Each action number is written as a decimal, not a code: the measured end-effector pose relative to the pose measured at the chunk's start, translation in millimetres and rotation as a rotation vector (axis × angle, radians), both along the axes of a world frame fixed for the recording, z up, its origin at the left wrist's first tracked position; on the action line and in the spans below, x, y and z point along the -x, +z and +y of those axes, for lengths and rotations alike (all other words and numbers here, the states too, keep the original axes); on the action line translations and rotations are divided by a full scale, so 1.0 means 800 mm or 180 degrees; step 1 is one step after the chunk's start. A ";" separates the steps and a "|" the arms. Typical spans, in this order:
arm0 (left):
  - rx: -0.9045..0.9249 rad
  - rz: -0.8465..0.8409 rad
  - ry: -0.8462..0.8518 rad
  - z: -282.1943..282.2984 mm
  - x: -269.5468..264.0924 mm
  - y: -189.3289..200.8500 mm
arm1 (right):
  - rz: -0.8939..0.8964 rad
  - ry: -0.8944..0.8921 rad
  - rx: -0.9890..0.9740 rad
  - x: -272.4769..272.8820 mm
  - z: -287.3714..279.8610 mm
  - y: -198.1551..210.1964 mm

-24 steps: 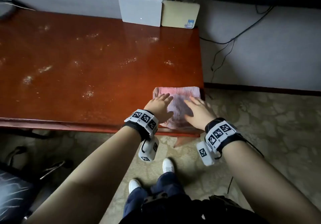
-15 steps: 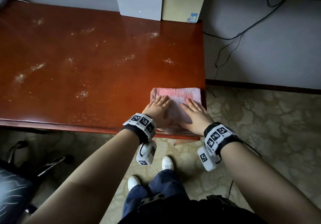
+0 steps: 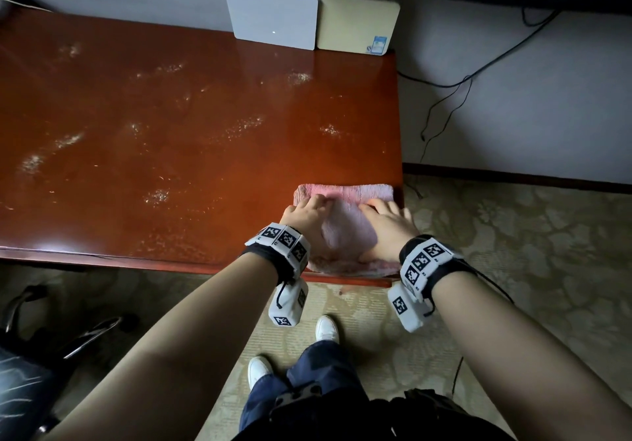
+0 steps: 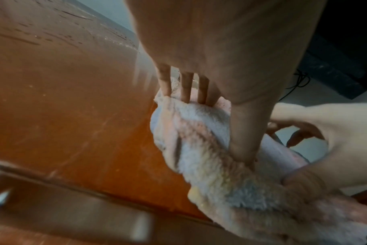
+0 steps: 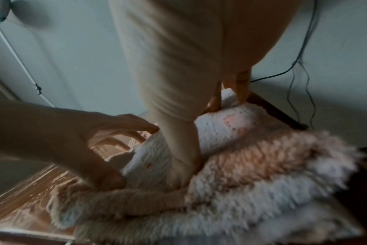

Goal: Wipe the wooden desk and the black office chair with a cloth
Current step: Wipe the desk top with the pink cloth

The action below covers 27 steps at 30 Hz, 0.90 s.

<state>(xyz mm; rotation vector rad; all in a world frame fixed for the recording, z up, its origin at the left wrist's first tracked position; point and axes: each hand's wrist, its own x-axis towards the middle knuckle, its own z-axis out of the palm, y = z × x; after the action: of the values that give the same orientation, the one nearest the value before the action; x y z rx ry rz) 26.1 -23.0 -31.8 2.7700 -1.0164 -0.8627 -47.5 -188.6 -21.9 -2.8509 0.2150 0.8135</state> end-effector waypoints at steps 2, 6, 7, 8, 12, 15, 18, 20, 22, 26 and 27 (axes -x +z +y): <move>-0.0087 -0.0096 -0.0036 -0.005 -0.001 0.001 | -0.0110 0.0048 0.0103 -0.001 0.002 -0.003; -0.0130 -0.0230 -0.0149 -0.007 0.003 0.003 | -0.0271 0.0142 0.0030 0.005 -0.004 -0.006; -0.0127 -0.0253 -0.0178 -0.007 0.004 0.002 | -0.0278 0.0134 -0.0032 0.007 -0.006 -0.006; -0.0118 -0.0272 -0.0203 -0.008 0.007 0.003 | -0.0279 0.0137 -0.0057 0.009 -0.007 -0.006; -0.0065 -0.0387 -0.0258 -0.007 0.013 0.003 | -0.0442 -0.0052 -0.0131 0.020 -0.007 -0.004; -0.0036 -0.0395 -0.0334 -0.006 0.010 0.011 | -0.0249 -0.0291 -0.0327 0.017 -0.009 0.004; 0.0193 -0.0121 -0.0064 -0.005 0.000 0.030 | -0.0127 -0.0994 -0.1181 0.006 -0.020 0.020; 0.0411 0.0242 0.0318 -0.004 -0.008 0.047 | -0.0183 -0.1127 -0.1512 -0.002 -0.027 0.035; 0.0732 0.0441 0.0691 -0.005 -0.015 0.056 | -0.0155 -0.1242 -0.1643 -0.009 -0.032 0.049; 0.0936 0.0709 0.1031 -0.009 -0.017 0.042 | -0.0164 -0.1564 -0.1574 -0.012 -0.042 0.033; 0.0834 0.0716 0.1033 -0.009 -0.014 0.033 | -0.0124 -0.1573 -0.1489 -0.010 -0.042 0.026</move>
<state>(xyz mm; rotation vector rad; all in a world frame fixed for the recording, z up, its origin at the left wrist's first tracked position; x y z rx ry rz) 37.6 -30.2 -5.3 2.4545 -0.5750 -0.8923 -39.4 -221.8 -0.7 -2.2339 0.6048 0.6034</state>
